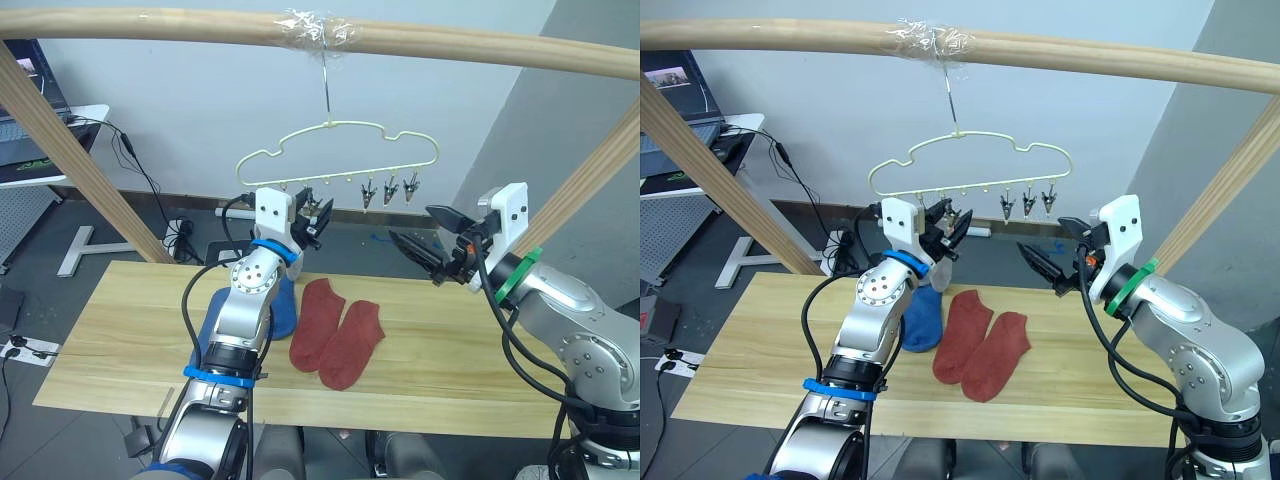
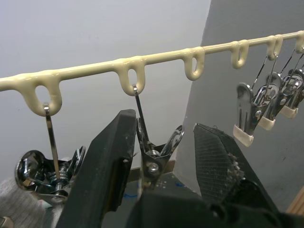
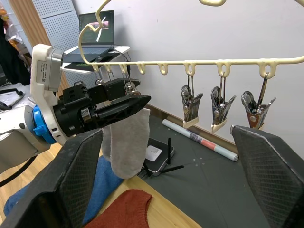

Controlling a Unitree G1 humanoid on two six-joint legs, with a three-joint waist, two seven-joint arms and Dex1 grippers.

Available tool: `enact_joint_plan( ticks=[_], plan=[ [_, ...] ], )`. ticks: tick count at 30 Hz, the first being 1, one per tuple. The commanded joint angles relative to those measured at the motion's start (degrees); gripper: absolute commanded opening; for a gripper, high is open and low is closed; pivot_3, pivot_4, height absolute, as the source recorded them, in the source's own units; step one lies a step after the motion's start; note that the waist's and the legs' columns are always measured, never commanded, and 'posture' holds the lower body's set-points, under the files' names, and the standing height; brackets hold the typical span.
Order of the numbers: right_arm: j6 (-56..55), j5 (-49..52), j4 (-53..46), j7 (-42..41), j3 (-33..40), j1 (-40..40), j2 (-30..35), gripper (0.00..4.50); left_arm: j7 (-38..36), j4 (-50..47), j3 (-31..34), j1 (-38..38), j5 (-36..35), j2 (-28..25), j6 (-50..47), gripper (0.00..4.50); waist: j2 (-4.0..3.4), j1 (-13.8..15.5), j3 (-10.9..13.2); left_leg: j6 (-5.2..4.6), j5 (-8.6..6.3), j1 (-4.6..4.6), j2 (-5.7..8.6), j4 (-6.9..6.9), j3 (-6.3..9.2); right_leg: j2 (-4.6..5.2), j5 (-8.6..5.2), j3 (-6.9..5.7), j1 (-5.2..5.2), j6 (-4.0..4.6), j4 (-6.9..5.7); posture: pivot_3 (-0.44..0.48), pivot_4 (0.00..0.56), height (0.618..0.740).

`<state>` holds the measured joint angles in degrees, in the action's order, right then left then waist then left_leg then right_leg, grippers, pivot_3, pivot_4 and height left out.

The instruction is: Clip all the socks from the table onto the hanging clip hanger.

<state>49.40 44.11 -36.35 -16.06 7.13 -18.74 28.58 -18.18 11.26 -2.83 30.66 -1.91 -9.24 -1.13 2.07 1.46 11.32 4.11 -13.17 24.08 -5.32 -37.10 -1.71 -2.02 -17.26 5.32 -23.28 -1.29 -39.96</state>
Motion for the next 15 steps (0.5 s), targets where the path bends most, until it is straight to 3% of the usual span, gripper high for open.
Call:
enact_joint_plan(
  ticks=[1, 14, 15],
  plan=[
    [-0.54, 1.1, -2.02, -0.4, 1.33, -0.67, 0.48, 4.5, 0.21, -2.18, 0.19, 0.21, -0.18, -0.01, 0.03, 2.37, 0.0, 0.0, 0.0, 0.0, 0.0, 0.0, 0.0, 0.0, 0.0, 0.0, 0.0, 0.0, 0.0, 0.0, 0.0, 0.081, 0.17, 0.74],
    [-0.96, 0.65, -1.74, -1.08, 1.37, -0.26, 0.54, 4.5, 0.37, -1.6, 0.38, 0.65, -0.16, -0.06, 0.08, 2.37, 0.0, 0.01, 0.0, 0.0, 0.0, 0.0, 0.0, 0.0, 0.0, 0.0, 0.0, 0.0, 0.0, 0.0, 0.0, 0.083, 0.17, 0.74],
    [-0.93, 0.66, -1.91, -0.99, 1.33, -0.16, 0.47, 4.5, 0.4, -1.64, 0.67, 0.62, -0.59, 0.13, -0.07, 2.0, 0.0, 0.0, 0.0, 0.0, 0.0, 0.0, 0.0, 0.0, 0.0, 0.0, 0.0, 0.0, 0.0, 0.0, 0.0, 0.083, 0.17, 0.74]
  ],
)
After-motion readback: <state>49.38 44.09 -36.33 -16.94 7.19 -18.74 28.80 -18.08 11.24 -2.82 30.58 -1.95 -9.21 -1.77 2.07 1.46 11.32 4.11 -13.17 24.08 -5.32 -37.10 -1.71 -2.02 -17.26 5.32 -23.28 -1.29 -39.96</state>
